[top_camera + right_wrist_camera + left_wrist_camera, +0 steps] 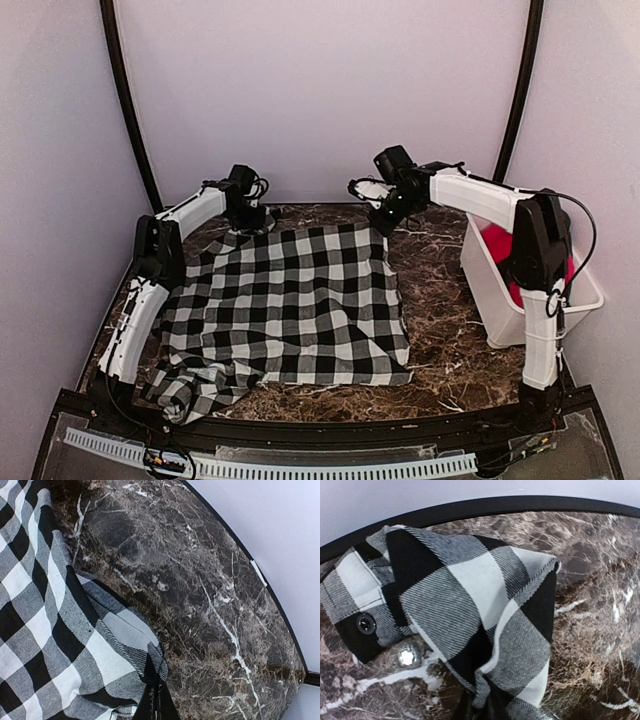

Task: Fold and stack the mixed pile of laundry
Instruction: Pick up the flattened shirt from the center of the board, then adjust the flattened shirt at the center of the board.

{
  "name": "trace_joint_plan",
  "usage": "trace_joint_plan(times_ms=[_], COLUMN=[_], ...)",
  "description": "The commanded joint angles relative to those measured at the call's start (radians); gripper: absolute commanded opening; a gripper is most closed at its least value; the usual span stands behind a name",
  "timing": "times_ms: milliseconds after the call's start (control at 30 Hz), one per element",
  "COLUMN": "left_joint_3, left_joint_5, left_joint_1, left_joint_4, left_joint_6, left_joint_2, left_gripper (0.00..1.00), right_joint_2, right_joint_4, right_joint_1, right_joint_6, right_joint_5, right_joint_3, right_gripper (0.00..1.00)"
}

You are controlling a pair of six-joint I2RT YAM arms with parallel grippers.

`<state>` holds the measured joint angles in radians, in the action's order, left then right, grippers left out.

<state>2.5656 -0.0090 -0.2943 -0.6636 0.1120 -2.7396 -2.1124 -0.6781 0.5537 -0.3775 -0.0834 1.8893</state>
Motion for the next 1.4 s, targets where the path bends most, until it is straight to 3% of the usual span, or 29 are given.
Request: trace_joint_plan(times_ms=[0, 100, 300, 433, 567, 633, 733, 767, 800, 833, 933, 1000, 1133, 1167, 1233, 1367], left_joint_3=[-0.091, -0.167, -0.472, -0.692, -1.004, -1.313, -1.600, -1.721, -1.775, -1.846, -1.902, -1.919, -1.965, -1.990, -2.025, -1.941], left_joint_5=[-0.001, 0.035, 0.146, 0.372, 0.615, 0.635, 0.523, 0.412, 0.329, 0.158, -0.183, -0.311, -0.293, -0.289, -0.295, -0.262], left_joint_1=[0.027, 0.063, 0.084, 0.086, 0.065, 0.019, -0.100, -0.134, -0.240, -0.299, -0.498, -0.566, -0.593, -0.593, -0.573, -0.477], left_joint_4=[0.028, 0.077, 0.324, 0.516, 0.745, 0.824, 0.848, 0.842, 0.842, 0.823, 0.738, 0.714, 0.782, 0.807, 0.884, 0.824], left_joint_6=[0.020, 0.053, 0.036, 0.000, -0.109, -0.243, -0.405, -0.432, -0.502, -0.532, -0.578, -0.571, -0.531, -0.520, -0.427, -0.208], left_joint_2=[0.224, 0.349, 0.650, 0.818, 1.079, 1.235, 1.436, 1.519, 1.550, 1.578, 1.542, 1.498, 1.583, 1.610, 1.693, 1.700], left_gripper=[0.01, 0.00, 0.00, 0.01, 0.12, 0.13, 0.13, 0.13, 0.15, 0.16, 0.22, 0.23, 0.33, 0.47, 0.64, 0.71], right_joint_2=[0.077, 0.114, 0.178, 0.185, 0.156, 0.141, 0.130, 0.129, 0.129, 0.128, 0.129, 0.128, 0.124, 0.126, 0.127, 0.120], right_joint_4=[-0.025, -0.038, -0.024, -0.010, -0.003, -0.002, 0.004, 0.007, 0.008, 0.008, 0.007, 0.009, 0.003, 0.002, 0.003, -0.001], right_joint_1=[0.011, 0.012, 0.012, 0.007, -0.012, -0.020, -0.032, -0.038, -0.044, -0.049, -0.054, -0.054, -0.052, -0.053, -0.051, -0.043], right_joint_6=[0.034, 0.045, 0.064, 0.066, 0.072, 0.077, 0.090, 0.093, 0.096, 0.098, 0.100, 0.101, 0.104, 0.104, 0.103, 0.103], right_joint_5=[-0.035, -0.042, -0.021, -0.007, 0.005, -0.002, -0.002, 0.000, 0.006, 0.012, 0.028, 0.038, 0.045, 0.045, 0.043, 0.039], right_joint_3=[-0.059, -0.083, -0.128, -0.140, -0.152, -0.164, -0.183, -0.186, -0.186, -0.185, -0.176, -0.176, -0.182, -0.183, -0.185, -0.173], right_gripper=[0.00, 0.00, 0.00, 0.00, 0.00, 0.00, 0.00, 0.00, 0.00, 0.00, 0.00, 0.00, 0.00, 0.00, 0.00, 0.00])
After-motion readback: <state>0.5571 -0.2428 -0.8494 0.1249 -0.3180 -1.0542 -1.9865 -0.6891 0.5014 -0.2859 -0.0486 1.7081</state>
